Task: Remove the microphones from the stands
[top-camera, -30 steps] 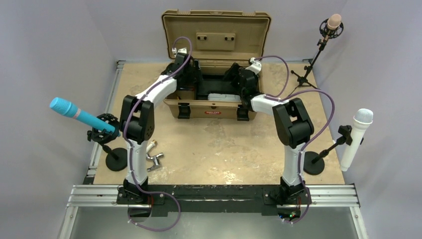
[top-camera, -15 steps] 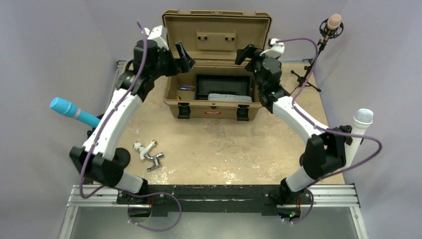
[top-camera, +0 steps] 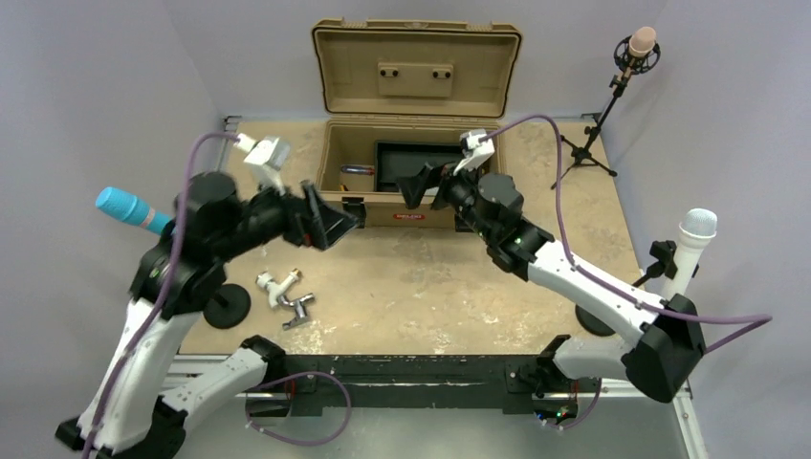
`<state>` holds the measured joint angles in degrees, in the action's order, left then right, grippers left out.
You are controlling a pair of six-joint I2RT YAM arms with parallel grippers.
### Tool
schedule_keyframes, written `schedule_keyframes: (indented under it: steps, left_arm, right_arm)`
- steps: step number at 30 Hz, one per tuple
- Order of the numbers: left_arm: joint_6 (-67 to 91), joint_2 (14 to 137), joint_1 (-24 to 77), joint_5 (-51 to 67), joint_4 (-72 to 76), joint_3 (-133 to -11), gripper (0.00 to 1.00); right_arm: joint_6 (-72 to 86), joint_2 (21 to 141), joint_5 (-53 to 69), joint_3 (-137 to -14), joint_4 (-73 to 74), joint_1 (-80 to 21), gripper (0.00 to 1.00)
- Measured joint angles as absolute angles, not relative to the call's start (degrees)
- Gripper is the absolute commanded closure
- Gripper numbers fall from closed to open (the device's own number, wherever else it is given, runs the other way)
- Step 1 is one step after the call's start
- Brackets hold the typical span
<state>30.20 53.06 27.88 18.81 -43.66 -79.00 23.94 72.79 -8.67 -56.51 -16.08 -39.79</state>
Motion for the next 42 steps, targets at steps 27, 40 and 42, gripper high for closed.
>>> schedule_keyframes:
  steps: [27, 40, 42]
  left_arm:
    - [30.3, 37.1, 27.9, -43.3, -90.0, -105.7, 0.00]
    - [32.9, 42.2, 27.2, -60.5, -74.6, -88.3, 0.02]
    - [34.0, 42.2, 26.3, -62.1, -72.8, -87.4, 0.02]
  right_arm:
    - [27.4, 71.9, -2.6, -54.3, -24.3, -57.4, 0.01]
    - [28.6, 71.6, -4.6, -54.4, -23.8, -57.5, 0.03]
    - [28.6, 71.0, -5.0, -54.4, -23.6, -57.5, 0.03]
